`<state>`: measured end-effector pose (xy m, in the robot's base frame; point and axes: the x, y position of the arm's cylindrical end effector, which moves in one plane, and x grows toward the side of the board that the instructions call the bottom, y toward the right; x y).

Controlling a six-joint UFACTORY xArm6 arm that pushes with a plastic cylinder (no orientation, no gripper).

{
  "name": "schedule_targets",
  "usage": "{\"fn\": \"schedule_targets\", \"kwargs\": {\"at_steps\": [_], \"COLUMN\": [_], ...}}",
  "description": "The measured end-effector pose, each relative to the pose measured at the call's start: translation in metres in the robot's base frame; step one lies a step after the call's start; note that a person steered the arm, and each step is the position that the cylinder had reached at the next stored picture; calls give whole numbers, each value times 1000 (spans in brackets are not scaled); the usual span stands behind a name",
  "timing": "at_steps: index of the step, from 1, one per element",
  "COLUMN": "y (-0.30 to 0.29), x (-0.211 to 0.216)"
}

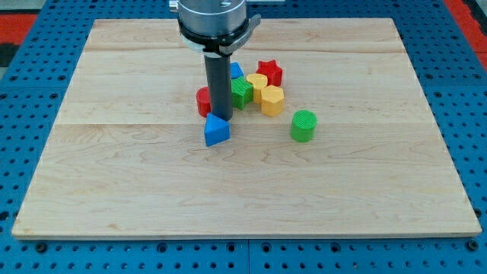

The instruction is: Move the group of blocks towards top center

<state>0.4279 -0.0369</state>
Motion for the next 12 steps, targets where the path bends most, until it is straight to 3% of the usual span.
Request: {"fn": "schedule_targets", "kwargs": {"at_steps": [8,12], "y": [25,30], "x": [-23,-11]}}
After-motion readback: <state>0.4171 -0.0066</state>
